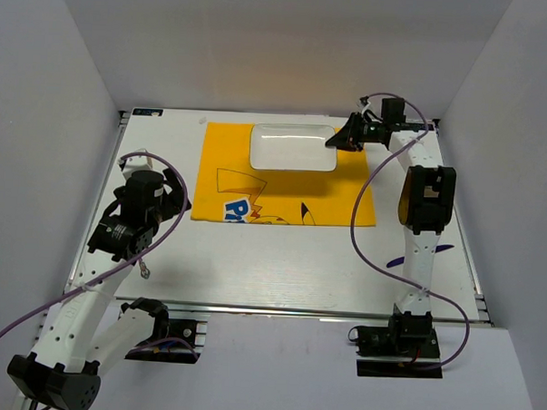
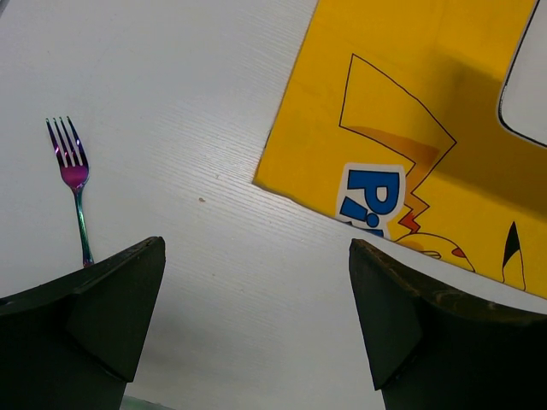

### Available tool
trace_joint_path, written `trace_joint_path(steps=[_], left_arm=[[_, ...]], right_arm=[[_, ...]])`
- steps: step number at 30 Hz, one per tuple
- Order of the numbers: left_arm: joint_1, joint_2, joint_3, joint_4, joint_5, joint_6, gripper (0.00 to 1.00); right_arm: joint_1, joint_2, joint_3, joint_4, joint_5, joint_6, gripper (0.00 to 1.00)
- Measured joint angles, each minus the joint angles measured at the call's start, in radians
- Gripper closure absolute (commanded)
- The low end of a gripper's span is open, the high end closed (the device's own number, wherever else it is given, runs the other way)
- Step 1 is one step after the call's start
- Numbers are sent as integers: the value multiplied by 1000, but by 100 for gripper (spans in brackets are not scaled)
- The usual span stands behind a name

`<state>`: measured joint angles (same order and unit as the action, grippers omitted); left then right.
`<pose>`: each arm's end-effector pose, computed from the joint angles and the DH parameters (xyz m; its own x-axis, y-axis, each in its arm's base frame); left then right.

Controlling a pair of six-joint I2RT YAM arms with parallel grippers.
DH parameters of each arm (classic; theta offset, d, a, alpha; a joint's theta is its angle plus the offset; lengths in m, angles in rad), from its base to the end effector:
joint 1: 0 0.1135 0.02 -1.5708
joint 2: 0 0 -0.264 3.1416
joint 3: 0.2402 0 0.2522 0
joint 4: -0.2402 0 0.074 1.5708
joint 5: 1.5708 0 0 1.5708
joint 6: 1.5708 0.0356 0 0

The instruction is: Set the dinner table for one person

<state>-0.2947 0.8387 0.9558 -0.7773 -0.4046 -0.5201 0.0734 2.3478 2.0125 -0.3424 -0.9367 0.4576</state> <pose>0.1611 -0.0343 0.3326 -0.4941 -0.3274 -0.8054 -0.3181 0.9302 -0.1830 0.5267 0.0675 0.2182 -0.8567 0.1995 -0.4757 -0.3242 0.5091 0.7973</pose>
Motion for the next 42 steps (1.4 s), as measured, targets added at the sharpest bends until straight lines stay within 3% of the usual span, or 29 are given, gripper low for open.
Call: trace_joint_path(steps=[17, 40, 42], left_arm=[[0, 14, 0, 0, 1, 0, 2], [0, 44, 0, 7, 24, 5, 2], [0, 44, 0, 7, 24, 6, 2]], right_arm=[[6, 189, 101, 0, 34, 26, 100], [8, 264, 137, -13, 51, 12, 100], [8, 267, 148, -18, 51, 12, 83]])
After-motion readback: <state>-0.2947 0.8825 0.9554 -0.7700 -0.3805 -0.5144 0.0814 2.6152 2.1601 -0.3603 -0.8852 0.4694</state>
